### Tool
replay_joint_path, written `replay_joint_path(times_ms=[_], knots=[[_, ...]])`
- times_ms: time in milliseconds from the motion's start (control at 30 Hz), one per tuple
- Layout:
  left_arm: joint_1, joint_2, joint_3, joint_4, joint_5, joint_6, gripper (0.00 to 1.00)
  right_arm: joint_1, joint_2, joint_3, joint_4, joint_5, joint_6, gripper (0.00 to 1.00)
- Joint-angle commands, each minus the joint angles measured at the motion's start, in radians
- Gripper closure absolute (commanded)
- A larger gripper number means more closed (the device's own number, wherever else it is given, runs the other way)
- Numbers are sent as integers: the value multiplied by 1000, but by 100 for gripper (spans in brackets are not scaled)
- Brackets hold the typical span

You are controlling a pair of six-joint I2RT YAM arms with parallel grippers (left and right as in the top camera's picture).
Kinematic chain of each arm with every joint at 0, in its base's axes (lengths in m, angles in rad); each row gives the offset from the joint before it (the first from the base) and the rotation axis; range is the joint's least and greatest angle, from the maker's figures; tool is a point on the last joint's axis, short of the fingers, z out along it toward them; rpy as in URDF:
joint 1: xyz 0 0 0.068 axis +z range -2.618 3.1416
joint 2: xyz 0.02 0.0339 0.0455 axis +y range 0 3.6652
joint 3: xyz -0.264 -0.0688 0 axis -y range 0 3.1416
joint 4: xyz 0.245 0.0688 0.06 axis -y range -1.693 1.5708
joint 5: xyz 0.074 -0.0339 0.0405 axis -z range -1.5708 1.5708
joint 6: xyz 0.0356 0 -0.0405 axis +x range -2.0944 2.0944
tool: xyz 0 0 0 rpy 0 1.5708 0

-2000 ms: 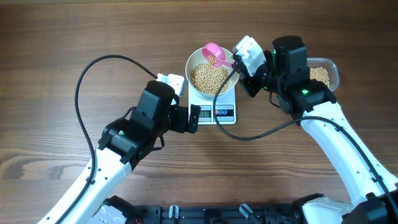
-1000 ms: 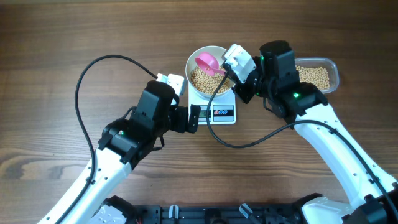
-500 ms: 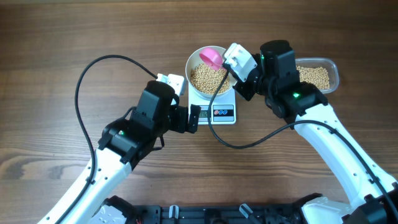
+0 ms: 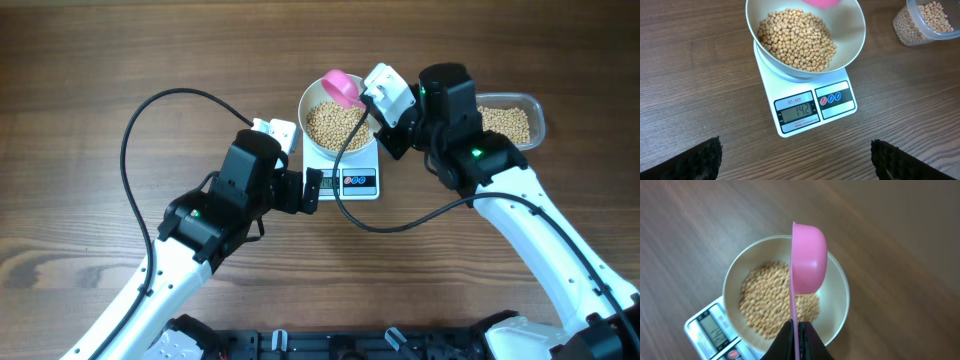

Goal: Scoop item into bowl and weigh 150g on scale

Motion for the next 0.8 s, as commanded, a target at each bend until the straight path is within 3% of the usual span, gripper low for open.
replay_joint_path(times_ms=[0, 100, 300, 400, 500, 633, 767], knots=[[-5, 6, 15, 0, 9, 1, 0, 0, -19, 29, -11, 3, 52, 96], [-5, 6, 15, 0, 8, 1, 0, 0, -21, 29, 65, 2, 121, 96], [-5, 6, 15, -3, 9, 1, 0, -37, -20, 29, 127, 2, 398, 96], [-5, 6, 15, -3, 9, 1, 0, -107, -29, 29, 150, -88, 502, 96], [-5, 6, 15, -3, 9, 1, 0, -229, -34, 29, 189, -266, 591, 96], [-5, 6, 15, -3, 9, 1, 0, -442, -34, 29, 171, -289, 748, 96], [-5, 6, 15, -3, 9, 1, 0, -618, -34, 29, 124, -291, 793, 96]])
